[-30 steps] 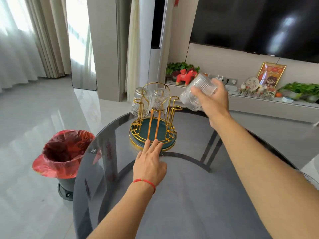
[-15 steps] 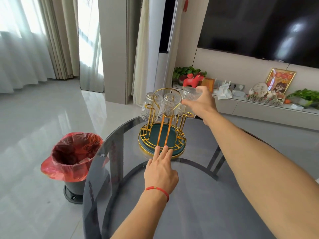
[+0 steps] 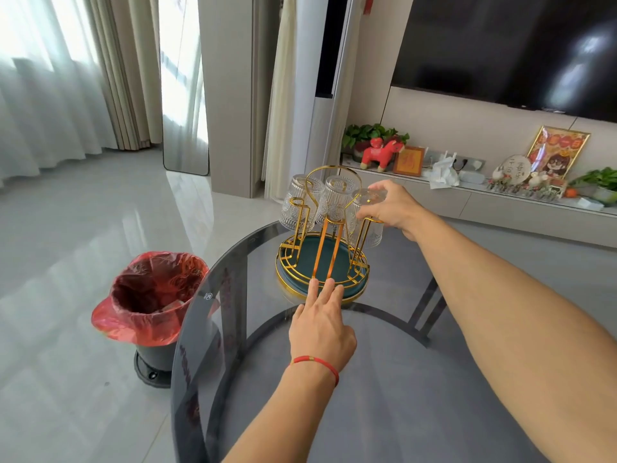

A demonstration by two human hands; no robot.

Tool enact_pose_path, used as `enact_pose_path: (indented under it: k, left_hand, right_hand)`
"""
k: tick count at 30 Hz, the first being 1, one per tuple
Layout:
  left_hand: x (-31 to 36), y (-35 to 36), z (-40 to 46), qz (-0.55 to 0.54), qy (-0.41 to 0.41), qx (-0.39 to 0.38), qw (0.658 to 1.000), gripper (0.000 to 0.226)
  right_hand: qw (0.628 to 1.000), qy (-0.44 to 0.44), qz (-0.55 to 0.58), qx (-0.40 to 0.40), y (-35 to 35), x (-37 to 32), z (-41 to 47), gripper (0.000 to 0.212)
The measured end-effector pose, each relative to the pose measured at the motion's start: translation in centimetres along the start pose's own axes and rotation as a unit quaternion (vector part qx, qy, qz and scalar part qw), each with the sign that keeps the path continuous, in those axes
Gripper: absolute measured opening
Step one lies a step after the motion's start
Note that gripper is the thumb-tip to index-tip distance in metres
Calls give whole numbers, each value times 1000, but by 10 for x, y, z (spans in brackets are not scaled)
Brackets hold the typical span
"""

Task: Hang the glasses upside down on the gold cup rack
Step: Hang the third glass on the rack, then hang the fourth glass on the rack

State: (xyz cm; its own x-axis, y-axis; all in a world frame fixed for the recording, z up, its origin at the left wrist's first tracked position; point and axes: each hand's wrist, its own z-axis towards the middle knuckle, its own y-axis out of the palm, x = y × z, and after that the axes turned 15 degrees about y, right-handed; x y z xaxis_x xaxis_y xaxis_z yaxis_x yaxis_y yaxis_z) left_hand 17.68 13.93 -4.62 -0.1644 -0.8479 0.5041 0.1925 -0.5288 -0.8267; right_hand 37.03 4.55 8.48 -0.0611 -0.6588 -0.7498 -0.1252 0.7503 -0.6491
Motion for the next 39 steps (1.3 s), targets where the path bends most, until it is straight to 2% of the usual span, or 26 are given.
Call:
enact_pose_path:
  k: [2,5,7,11,17,21,25,28,31,33,39]
  left_hand:
    - [1,0,0,2,0,-4,1000,74]
    - [1,2,-1,10,4,-9,1000,76]
    - [0,3,-2,16,8,-12,1000,76]
    - [6,-2,-7,-9,4,18,1000,62]
    - [37,-7,-24,-57,60,76,994,48]
    - [63,-9,-41,-76,119,53,988,44]
    - [78,-4,-61,-102,138,-7,985,46]
    - [88,0,-69,-105,144,-35,983,45]
    - [100,3,-71,-99,157,-38,982,44]
    - [103,4,-72,-100,160,-43,981,44]
    - [117,6,-77,-117,163,-57,978,44]
  right_hand:
    - [1000,3,6,-22,-1,0,0,78]
    - [998,9,9,-60,-2,6,-9,95]
    - [998,-5,17,-55,-7,13,-24,96]
    - [999,-38,-29,17,-32,36,-82,77]
    - [970,-146,-147,128,-74,126,-205,26]
    - [945,-163,-188,213,-79,191,-274,19]
    - [933,-138,-193,272,-101,221,-296,23]
    - [919,-49,-203,335,-122,230,-300,28]
    - [898,64,-281,334,-130,247,-306,56]
    - [890,81,-300,334,-131,258,-307,68]
    - [874,97,-334,339,-135,267,-301,75]
